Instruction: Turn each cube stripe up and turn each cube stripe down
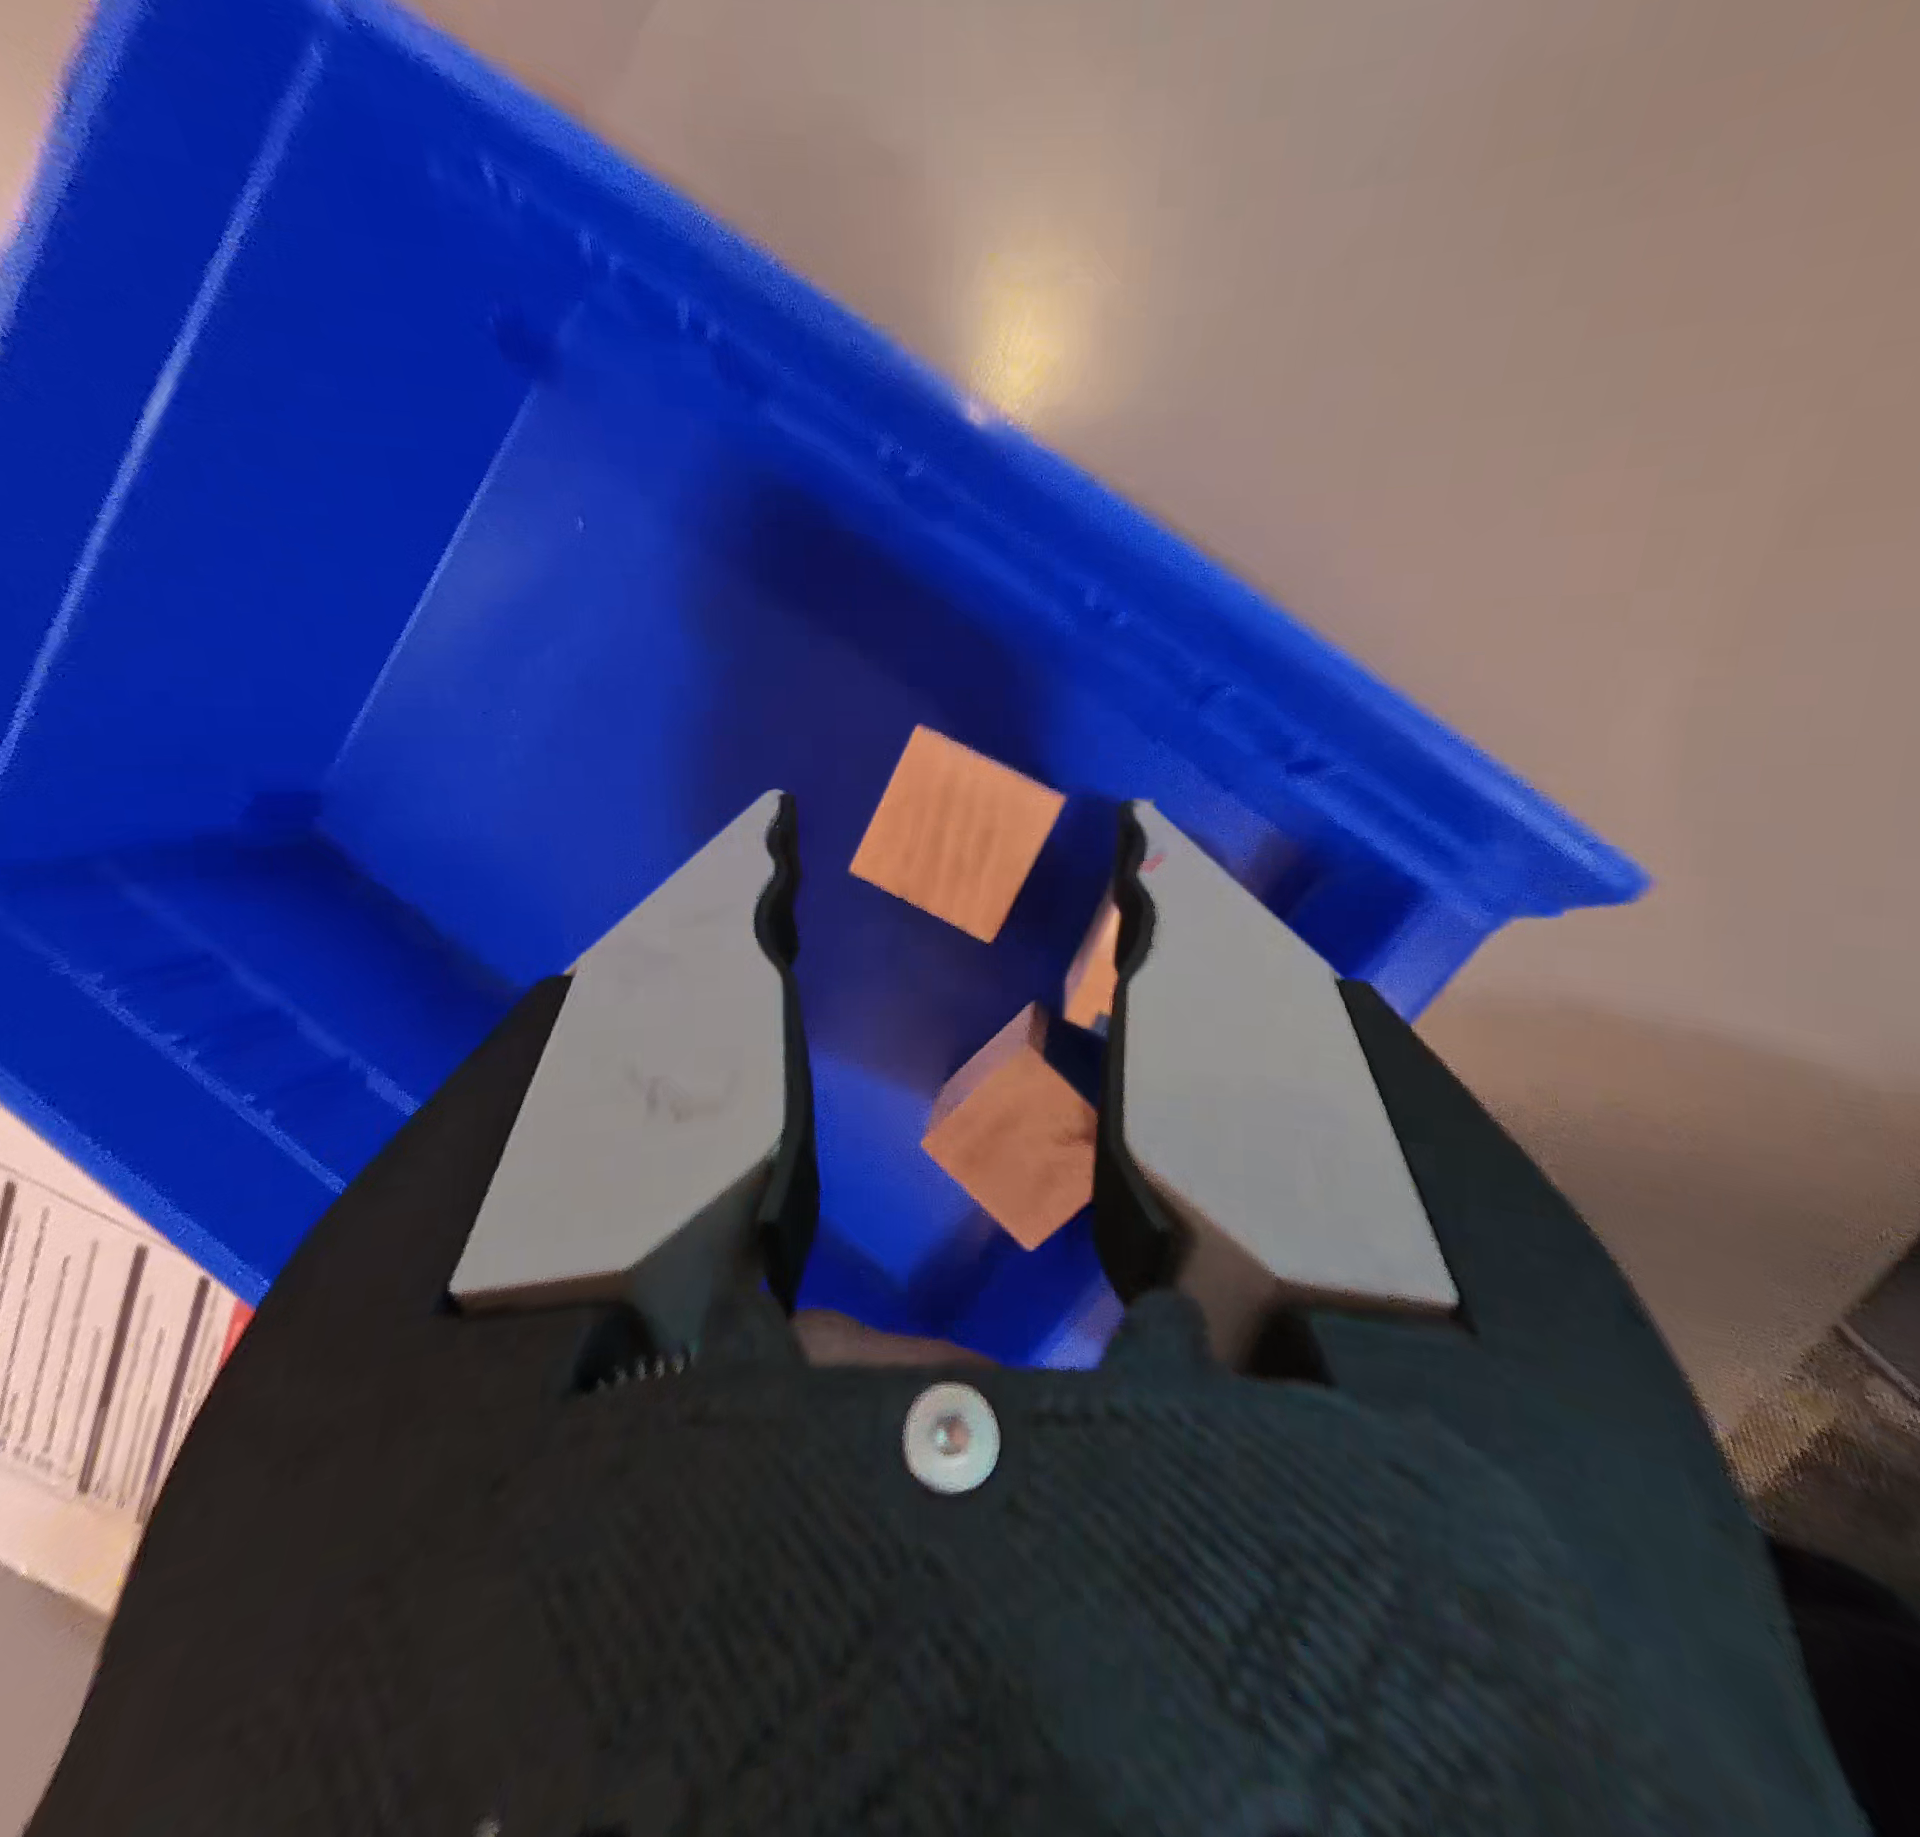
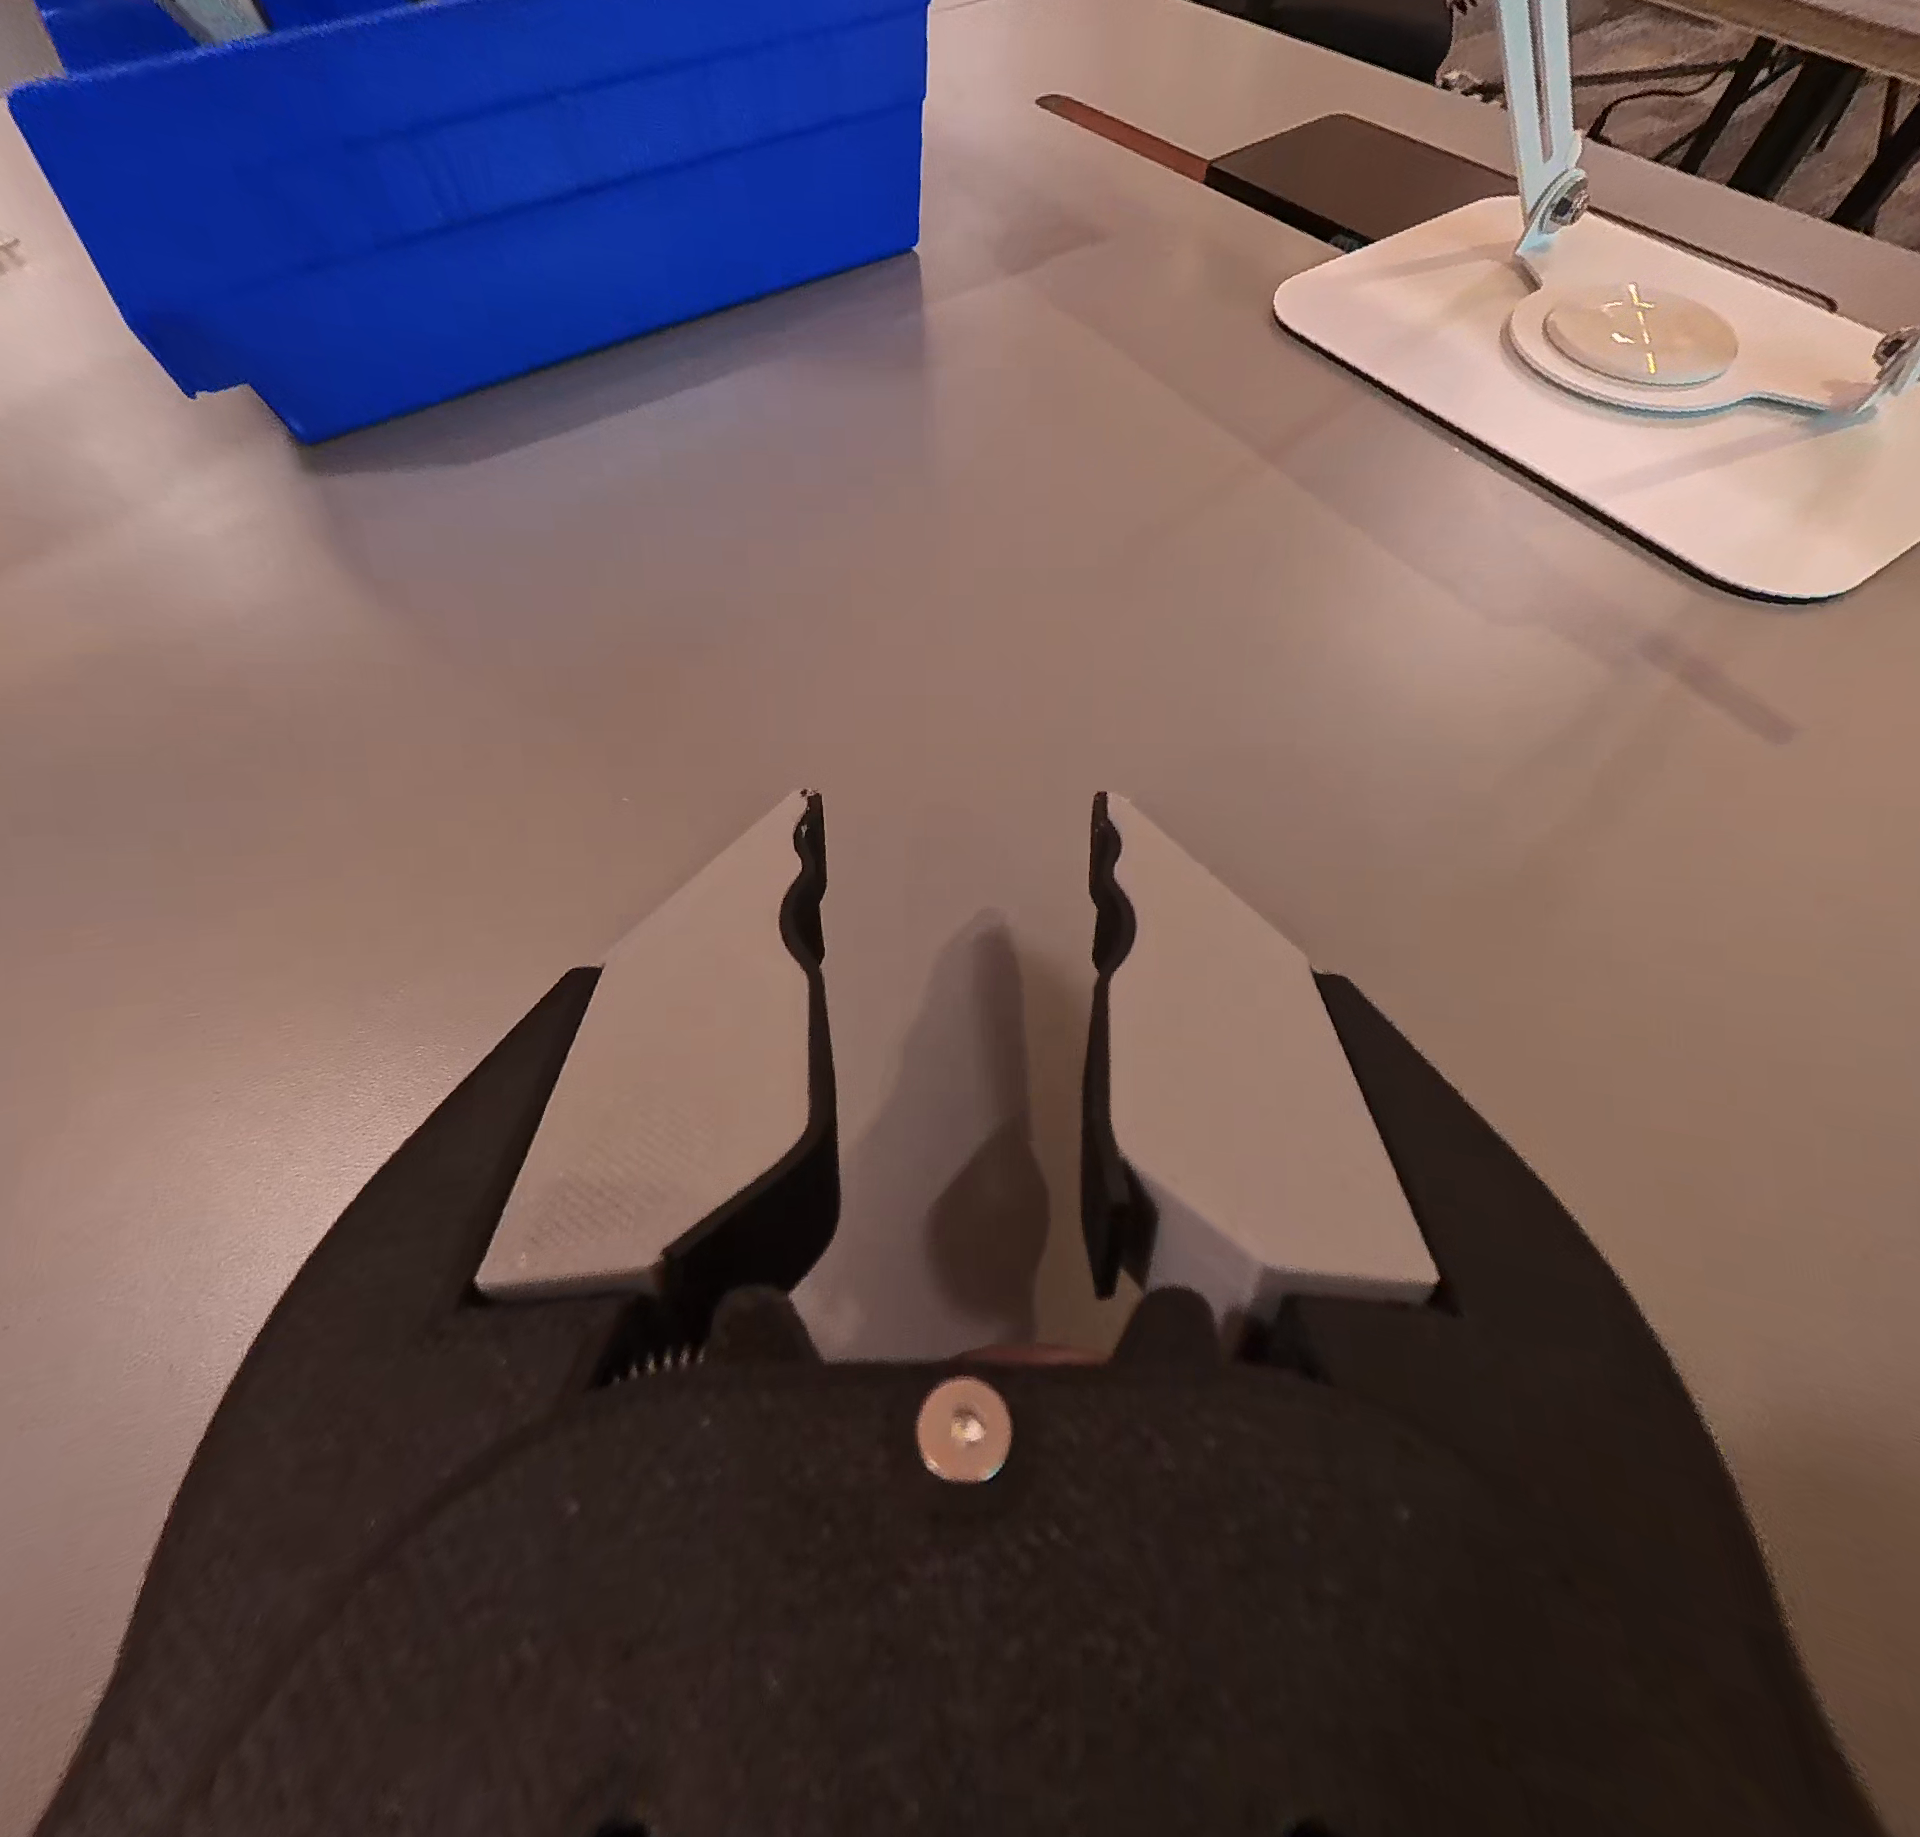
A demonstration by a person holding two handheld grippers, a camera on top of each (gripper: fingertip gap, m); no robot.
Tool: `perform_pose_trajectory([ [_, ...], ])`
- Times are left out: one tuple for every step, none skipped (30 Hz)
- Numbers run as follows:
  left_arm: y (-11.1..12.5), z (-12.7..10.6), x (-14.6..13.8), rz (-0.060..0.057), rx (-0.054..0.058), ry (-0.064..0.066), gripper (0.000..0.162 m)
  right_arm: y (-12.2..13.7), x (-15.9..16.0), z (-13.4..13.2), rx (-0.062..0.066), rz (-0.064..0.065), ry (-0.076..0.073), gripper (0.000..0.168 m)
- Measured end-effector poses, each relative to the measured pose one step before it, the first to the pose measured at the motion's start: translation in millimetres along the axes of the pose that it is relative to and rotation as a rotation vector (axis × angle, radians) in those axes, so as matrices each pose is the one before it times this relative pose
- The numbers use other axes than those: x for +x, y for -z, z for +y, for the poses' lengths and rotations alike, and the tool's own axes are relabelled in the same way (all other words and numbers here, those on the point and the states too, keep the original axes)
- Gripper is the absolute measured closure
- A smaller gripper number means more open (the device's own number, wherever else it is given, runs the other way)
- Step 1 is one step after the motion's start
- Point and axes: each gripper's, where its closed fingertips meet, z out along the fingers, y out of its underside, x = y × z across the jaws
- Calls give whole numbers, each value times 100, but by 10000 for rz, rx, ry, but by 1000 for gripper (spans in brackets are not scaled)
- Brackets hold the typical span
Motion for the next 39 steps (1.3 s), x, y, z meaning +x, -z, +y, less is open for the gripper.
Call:
perform_pose_trajectory([
  [-650, 637, -428, -44, -299, 33, 102, -48, -23, 58, -17, -44, -43, 120],
  [-573, 457, -304, 24, -245, 33, 103, -56, -19, 67, -28, -34, -22, 120],
  [-525, 314, -197, 57, -190, 22, 103, -71, 6, 80, -37, -12, 2, 120],
  [-493, 308, -193, 45, -201, 1, 103, -58, -6, 87, -48, -12, 4, 120],
  [-502, 411, 62, 164, -277, -17, 104, -58, -63, 73, -44, -29, 8, 120],
  [-565, 594, 189, 203, -389, -69, 104, -42, -74, 32, -27, -25, 24, 120],
  [-658, 740, -96, -1, -496, -137, 105, -19, -45, -16, -2, 0, 33, 120],
  [-714, 688, -72, -25, -498, -156, 104, -29, -67, -27, 3, -7, 27, 121],
  [-693, 377, 160, 79, -331, -145, 110, -24, -81, -24, -8, -25, 13, 121],
  [-579, 70, 96, 18, -156, -128, 112, -17, -74, -18, -11, -23, 9, 122],
  [-294, -135, 1, -41, 9, -117, 112, 12, -59, -26, 0, -15, 18, 122],
  [-8, -402, 61, 8, 251, -41, 113, 32, -64, -23, 8, -14, 26, 122],
  [136, -392, 187, 104, 289, 24, 113, 57, -44, -29, 15, 0, 23, 122],
  [255, -153, -30, -31, 203, 35, 113, 69, -44, -41, 21, -8, 15, 123],
  [436, -36, -247, -179, 194, 9, 113, 69, -33, -65, 32, -17, -1, 123],
  [598, -45, -347, -224, 238, 43, 113, 82, -31, -93, 44, -20, -14, 123],
  [797, -93, -649, -394, 294, 66, 113, 69, -37, -118, 50, -22, -15, 123],
  [1009, -177, -1091, -653, 346, 49, 113, 71, -73, -133, 54, -46, -17, 123],
  [1160, -290, -1209, -716, 379, 28, 113, 73, -143, -157, 68, -79, -21, 123],
  [1225, -507, -1072, -656, 426, -7, 113, 58, -235, -180, 71, -128, -20, 122],
  [1237, -803, -913, -636, 470, -80, 113, 22, -355, -169, 67, -185, -21, 122],
  [1172, -1111, -492, -512, 481, -220, 113, -10, -411, -171, 56, -212, -22, 122],
  [1014, -1455, 133, -300, 507, -380, 113, -20, -420, -190, 64, -193, 1, 121],
  [802, -1770, 576, -199, 516, -519, 113, -30, -462, -219, 75, -186, 41, 121],
  [570, -1916, 802, -206, 421, -645, 113, -43, -515, -205, 64, -196, 85, 121],
  [378, -2063, 885, -252, 364, -744, 113, -45, -634, -228, 69, -253, 91, 120],
  [177, -2289, 966, -255, 401, -752, 113, -4, -788, -335, 139, -341, 36, 119],
  [-6, -2332, 1115, -156, 367, -688, 113, 30, -900, -487, 231, -429, -29, 118],
  [-234, -2193, 1148, -100, 250, -609, 113, 75, -962, -552, 274, -489, -92, 116],
  [-432, -2066, 1068, -110, 183, -547, 114, 80, -886, -549, 265, -480, -156, 114],
  [-573, -1998, 998, -139, 192, -546, 114, 92, -756, -518, 256, -445, -207, 111],
  [-668, -1867, 928, -158, 176, -543, 114, 103, -610, -484, 252, -389, -240, 109],
  [-740, -1737, 907, -112, 148, -470, 114, 133, -463, -467, 264, -328, -255, 106],
  [-747, -1578, 894, -47, 107, -441, 114, 133, -347, -413, 254, -284, -266, 105],
  [-724, -1404, 653, -149, 76, -504, 114, 120, -269, -289, 194, -269, -277, 103],
  [-668, -1208, 222, -339, 33, -527, 114, 92, -148, -152, 111, -216, -276, 102],
  [-581, -1007, 26, -367, 22, -457, 114, 69, -12, -52, 59, -128, -251, 100],
  [-492, -854, -103, -350, 55, -352, 114, 36, 9, -23, 40, -98, -188, 98],
  [-393, -751, -222, -372, 113, -268, 114, 6, 46, 50, -13, -42, -106, 96],
])
